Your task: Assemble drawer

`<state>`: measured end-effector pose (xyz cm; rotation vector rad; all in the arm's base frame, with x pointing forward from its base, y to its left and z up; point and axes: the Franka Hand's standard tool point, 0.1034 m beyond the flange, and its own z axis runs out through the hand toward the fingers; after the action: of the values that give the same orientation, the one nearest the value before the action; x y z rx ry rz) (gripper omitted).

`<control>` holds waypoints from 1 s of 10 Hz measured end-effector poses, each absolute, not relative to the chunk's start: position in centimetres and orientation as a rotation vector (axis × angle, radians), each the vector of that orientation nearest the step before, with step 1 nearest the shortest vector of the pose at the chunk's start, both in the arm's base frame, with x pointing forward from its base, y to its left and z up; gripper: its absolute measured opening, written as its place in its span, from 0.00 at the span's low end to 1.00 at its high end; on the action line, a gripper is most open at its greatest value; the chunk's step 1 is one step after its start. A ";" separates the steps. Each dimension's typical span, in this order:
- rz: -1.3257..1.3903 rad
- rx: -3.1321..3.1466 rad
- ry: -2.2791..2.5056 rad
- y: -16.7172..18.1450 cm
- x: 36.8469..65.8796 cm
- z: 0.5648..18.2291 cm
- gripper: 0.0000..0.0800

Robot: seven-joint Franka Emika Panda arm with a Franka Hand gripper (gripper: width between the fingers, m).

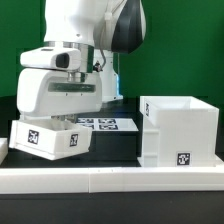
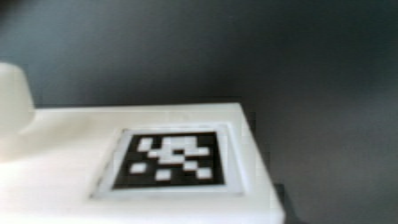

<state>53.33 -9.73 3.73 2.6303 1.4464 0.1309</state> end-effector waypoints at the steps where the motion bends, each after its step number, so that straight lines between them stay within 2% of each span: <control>1: 0.117 2.561 1.553 -9.7 53.3 3.7 0.05; 5: 0.025 2.310 1.915 -7.6 53.0 3.4 0.05; 8: 0.003 2.309 1.932 -8.0 52.6 3.1 0.05; 10: -0.028 2.313 1.968 -6.9 52.2 2.7 0.05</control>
Offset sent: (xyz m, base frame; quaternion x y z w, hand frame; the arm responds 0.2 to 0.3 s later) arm -0.0046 0.0334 0.0030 0.0541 -0.0258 -0.1775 0.9823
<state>52.20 -6.89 2.74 2.3130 1.9682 -0.0283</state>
